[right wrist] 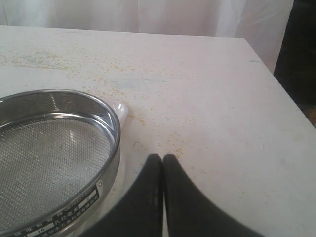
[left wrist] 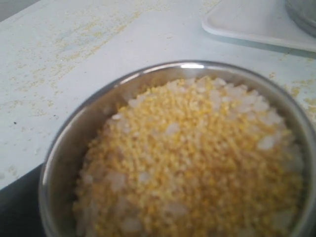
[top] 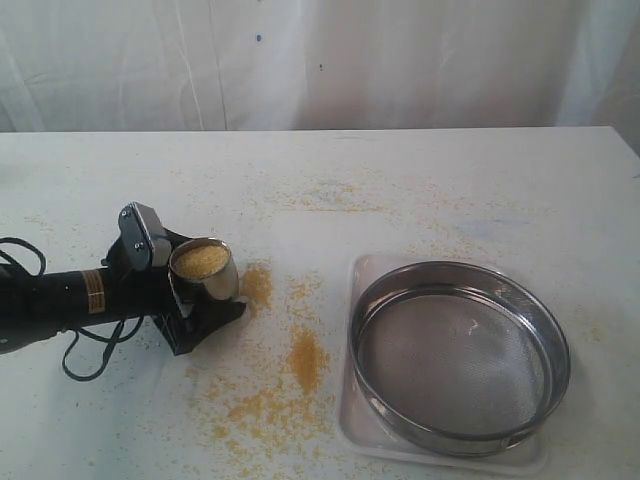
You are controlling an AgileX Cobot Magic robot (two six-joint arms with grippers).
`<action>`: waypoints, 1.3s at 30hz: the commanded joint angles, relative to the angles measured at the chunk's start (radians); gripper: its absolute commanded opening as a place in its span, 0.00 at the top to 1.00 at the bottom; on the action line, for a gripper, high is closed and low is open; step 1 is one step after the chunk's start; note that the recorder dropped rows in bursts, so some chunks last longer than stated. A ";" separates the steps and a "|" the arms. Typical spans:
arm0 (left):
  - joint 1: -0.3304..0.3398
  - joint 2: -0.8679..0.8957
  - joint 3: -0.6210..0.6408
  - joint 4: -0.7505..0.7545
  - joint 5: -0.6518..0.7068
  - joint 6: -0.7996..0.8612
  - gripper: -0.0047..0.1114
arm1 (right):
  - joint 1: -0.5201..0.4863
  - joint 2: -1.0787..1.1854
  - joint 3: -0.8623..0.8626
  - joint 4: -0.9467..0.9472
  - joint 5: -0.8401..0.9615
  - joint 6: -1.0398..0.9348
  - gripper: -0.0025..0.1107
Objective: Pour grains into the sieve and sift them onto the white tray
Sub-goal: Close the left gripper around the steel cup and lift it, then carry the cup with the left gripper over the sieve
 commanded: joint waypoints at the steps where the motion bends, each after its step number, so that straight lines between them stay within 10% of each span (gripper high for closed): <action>1: -0.004 0.002 -0.020 0.009 0.002 -0.007 0.06 | 0.001 -0.003 0.001 -0.006 -0.006 -0.009 0.98; 10: -0.004 0.005 -0.037 0.011 0.002 -0.011 0.09 | 0.001 -0.003 0.001 -0.006 -0.006 -0.009 0.98; 20: -0.004 0.011 -0.037 0.099 0.002 0.046 0.96 | 0.001 -0.003 0.001 -0.006 -0.006 -0.009 0.98; 39: -0.004 -0.064 -0.037 0.052 0.002 -0.005 0.96 | 0.001 -0.003 0.001 -0.006 -0.006 -0.009 0.98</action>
